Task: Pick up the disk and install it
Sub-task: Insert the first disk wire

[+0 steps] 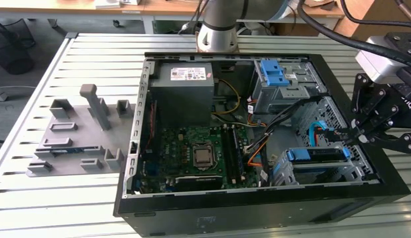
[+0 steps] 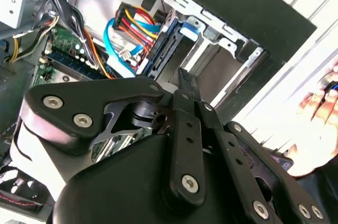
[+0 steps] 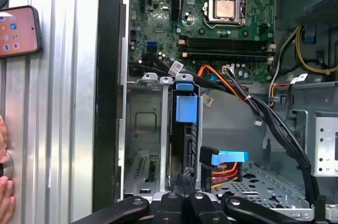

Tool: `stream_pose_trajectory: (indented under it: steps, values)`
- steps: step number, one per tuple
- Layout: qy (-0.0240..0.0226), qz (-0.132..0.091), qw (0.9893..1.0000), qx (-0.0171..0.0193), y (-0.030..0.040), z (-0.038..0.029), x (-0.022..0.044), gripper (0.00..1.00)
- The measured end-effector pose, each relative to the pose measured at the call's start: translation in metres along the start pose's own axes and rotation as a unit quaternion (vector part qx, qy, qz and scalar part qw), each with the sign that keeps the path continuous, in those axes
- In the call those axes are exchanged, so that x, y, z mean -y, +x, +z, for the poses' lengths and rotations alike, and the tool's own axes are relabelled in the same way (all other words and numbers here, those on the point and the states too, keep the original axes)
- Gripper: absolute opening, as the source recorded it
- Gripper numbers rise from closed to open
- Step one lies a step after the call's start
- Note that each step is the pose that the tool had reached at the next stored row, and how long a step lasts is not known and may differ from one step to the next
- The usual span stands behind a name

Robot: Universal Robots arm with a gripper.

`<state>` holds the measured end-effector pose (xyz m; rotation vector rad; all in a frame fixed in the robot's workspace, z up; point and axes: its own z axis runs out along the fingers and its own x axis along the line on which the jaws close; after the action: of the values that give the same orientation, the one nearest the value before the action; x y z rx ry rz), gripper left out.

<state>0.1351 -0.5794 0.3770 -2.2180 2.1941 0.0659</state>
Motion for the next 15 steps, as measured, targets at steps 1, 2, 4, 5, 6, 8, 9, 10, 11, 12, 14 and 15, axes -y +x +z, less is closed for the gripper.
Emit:
stream_pose_trajectory:
  steps: [1, 2, 4, 5, 6, 8, 9, 10, 11, 12, 14, 15]
  values:
    - [0.0, 0.0, 1.0, 0.0, -0.002, 0.0005, 0.0002, 0.11]
    - [0.0, 0.0, 1.0, 0.0, -0.0053, 0.001, 0.0003, 0.11]
    - [0.0001, 0.0, 1.0, 0.0, -0.014, 0.0026, 0.0004, 0.11]
    - [0.0001, 0.0, 1.0, 0.0, -0.0179, 0.0036, 0.0005, 0.11]
    - [0.0001, 0.0, 1.0, 0.0, -0.0202, 0.0045, 0.0006, 0.11]
    - [0.0007, 0.0, 1.0, 0.0003, -0.0211, 0.0071, 0.0007, 0.11]
    - [0.0011, 0.0, 1.0, 0.0003, -0.0212, 0.0081, 0.0008, 0.11]
    - [0.0012, 0.0, 1.0, 0.0002, -0.0212, 0.0087, 0.0008, 0.11]
    - [0.0013, 0.0, 1.0, 0.0001, -0.0212, 0.009, 0.0007, 0.11]
    - [0.0013, 0.0, 1.0, 0.0, -0.0212, 0.0092, 0.0007, 0.11]
    - [0.0013, 0.0, 1.0, 0.0002, -0.0211, 0.0105, 0.0007, 0.17]
    - [0.0014, 0.0, 1.0, 0.0003, -0.021, 0.0114, 0.0007, 0.17]
